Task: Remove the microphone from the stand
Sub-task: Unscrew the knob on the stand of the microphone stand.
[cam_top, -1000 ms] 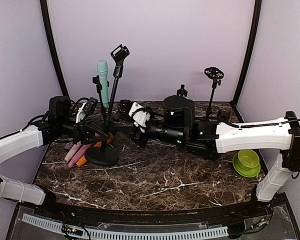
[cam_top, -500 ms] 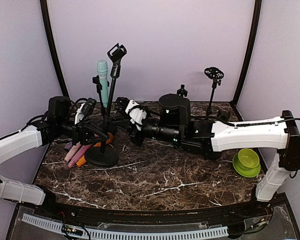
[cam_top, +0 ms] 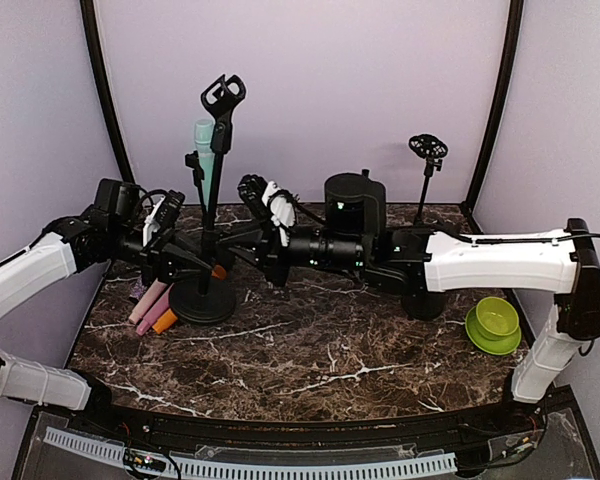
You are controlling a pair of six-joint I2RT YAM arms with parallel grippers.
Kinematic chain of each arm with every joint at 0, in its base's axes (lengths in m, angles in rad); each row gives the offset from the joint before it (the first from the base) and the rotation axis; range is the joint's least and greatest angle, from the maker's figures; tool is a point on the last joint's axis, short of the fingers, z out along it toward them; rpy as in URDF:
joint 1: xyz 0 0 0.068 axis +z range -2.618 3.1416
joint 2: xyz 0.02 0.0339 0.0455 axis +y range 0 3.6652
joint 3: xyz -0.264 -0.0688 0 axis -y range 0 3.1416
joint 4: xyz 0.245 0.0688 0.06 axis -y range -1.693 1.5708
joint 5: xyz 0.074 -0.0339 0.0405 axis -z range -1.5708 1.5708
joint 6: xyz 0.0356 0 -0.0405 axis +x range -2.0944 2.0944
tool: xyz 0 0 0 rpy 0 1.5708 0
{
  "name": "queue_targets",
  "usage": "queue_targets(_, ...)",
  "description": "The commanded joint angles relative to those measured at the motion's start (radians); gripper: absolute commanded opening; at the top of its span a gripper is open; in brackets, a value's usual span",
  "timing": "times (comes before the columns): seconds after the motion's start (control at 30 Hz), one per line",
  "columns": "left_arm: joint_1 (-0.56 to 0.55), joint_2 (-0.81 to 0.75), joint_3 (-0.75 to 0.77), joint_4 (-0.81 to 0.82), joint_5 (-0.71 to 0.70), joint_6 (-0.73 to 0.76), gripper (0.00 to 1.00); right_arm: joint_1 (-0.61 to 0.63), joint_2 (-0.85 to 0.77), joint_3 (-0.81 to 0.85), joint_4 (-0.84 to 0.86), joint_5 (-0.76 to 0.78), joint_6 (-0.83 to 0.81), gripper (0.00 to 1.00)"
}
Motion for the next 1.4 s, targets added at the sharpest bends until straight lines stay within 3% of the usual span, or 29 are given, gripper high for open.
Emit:
queue_targets(0.0, -0.007, -0.045, 0.039, -0.084, -0.041, 0.317, 0.0, -0.035, -0.009, 0.024, 0.106, -0.255, 0.252, 0.0)
queue_targets(0.2, -0.009, -0.038, 0.033, 0.066, -0.055, 0.238, 0.0, -0.087, 0.051, 0.057, 0.217, -0.498, 0.609, 0.0)
queue_targets(0.33, -0.017, -0.054, -0.018, 0.204, -0.071, 0.145, 0.0, -0.119, 0.14, 0.097, 0.427, -0.498, 0.609, 0.0)
queue_targets(0.37, -0.019, -0.058, -0.028, 0.232, -0.075, 0.13, 0.0, -0.124, 0.161, 0.107, 0.499, -0.676, 0.961, 0.08)
queue_targets(0.43, -0.022, -0.059, -0.037, 0.267, -0.08, 0.09, 0.0, -0.133, 0.196, 0.104, 0.646, -0.752, 1.184, 0.13)
queue_targets(0.53, -0.021, -0.051, -0.039, 0.285, -0.072, 0.037, 0.0, -0.146, 0.21, 0.101, 0.682, -0.768, 1.249, 0.17)
queue_targets(0.6, -0.022, -0.051, -0.044, 0.311, -0.065, -0.015, 0.0, -0.157, 0.194, 0.076, 0.66, -0.753, 1.22, 0.27)
queue_targets(0.7, -0.022, -0.052, -0.062, 0.386, -0.061, -0.12, 0.0, -0.169, 0.128, 0.024, 0.528, -0.684, 1.064, 0.36)
queue_targets(0.77, -0.022, -0.05, -0.067, 0.418, -0.047, -0.187, 0.0, -0.171, 0.059, 0.002, 0.374, -0.608, 0.87, 0.41)
queue_targets(0.87, -0.022, -0.04, -0.059, 0.428, -0.015, -0.275, 0.0, -0.156, -0.037, -0.03, 0.132, -0.371, 0.534, 0.52)
queue_targets(0.93, -0.026, -0.036, -0.056, 0.436, 0.009, -0.329, 0.0, -0.134, -0.096, -0.076, 0.065, -0.199, 0.35, 0.54)
queue_targets(1.17, -0.038, -0.038, -0.053, 0.427, 0.068, -0.392, 0.0, 0.068, -0.143, -0.118, 0.027, 0.288, -0.278, 0.55)
queue_targets(1.37, -0.039, -0.04, -0.052, 0.419, 0.08, -0.402, 0.0, 0.171, -0.092, -0.107, 0.116, 0.543, -0.586, 0.52)
